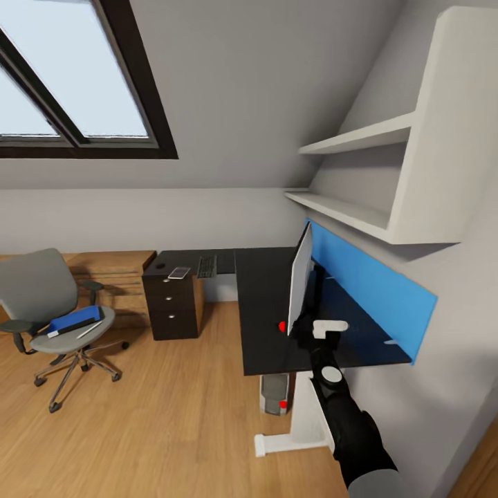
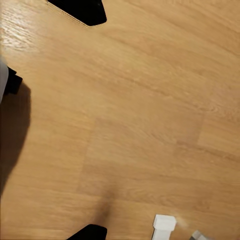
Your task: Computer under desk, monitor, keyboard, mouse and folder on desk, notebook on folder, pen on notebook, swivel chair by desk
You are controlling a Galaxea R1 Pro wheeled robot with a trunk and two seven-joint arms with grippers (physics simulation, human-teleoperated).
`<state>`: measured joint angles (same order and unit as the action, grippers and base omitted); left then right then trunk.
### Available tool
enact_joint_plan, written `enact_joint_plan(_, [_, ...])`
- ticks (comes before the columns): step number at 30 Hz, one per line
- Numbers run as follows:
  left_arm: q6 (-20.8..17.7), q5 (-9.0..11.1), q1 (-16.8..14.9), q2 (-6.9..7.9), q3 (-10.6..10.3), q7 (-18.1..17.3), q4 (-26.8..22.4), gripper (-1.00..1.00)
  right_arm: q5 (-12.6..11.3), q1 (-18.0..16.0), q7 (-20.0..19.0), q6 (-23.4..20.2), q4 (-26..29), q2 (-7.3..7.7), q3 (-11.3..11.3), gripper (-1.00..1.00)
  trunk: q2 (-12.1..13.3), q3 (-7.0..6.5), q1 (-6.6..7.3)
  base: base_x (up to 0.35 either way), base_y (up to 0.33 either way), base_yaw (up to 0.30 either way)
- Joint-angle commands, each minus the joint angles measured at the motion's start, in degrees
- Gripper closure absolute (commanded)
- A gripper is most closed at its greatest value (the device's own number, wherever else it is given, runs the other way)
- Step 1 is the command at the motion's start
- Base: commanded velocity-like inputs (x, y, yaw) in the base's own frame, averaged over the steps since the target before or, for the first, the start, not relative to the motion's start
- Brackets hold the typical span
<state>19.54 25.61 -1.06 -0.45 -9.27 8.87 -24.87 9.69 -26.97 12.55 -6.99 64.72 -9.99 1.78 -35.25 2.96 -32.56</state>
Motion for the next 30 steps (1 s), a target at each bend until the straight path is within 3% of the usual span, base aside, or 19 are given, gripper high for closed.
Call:
enact_joint_plan(1, [0.2, 0.3, 0.0, 0.04, -0.5, 0.5, 0.0, -1.0, 0.6, 0.0, 0.3, -0.2, 0.1, -0.01, 0.2, -1.0, -0.1, 0.11, -0.03, 0.013, 0.268, 0.0])
enact_joint_plan(8, [0.2, 0.1, -0.1, 0.0, -0.5, 0.5, 0.0, -1.0, 0.5, 2.6, 0.3, 3.7, 3.2, -0.01, 0.4, -1.0, -0.1, 0.11, -0.03, 0.004, 0.137, 0.0])
enact_joint_plan(18, [0.2, 0.1, 0.0, -0.07, -0.6, 0.5, 0.0, -1.0, 0.5, 5.1, 0.3, 4.6, 7.3, -0.01, 1.2, -1.0, -0.1, 0.11, -0.03, 0.047, 0.083, 0.0])
enact_joint_plan(30, [0.2, 0.1, 0.0, -0.08, -0.6, 0.5, 0.0, -1.0, 0.5, 5.3, 0.5, 4.8, 7.5, -0.01, 1.5, -1.0, -0.1, 0.11, -0.03, 0.088, 0.082, 0.0])
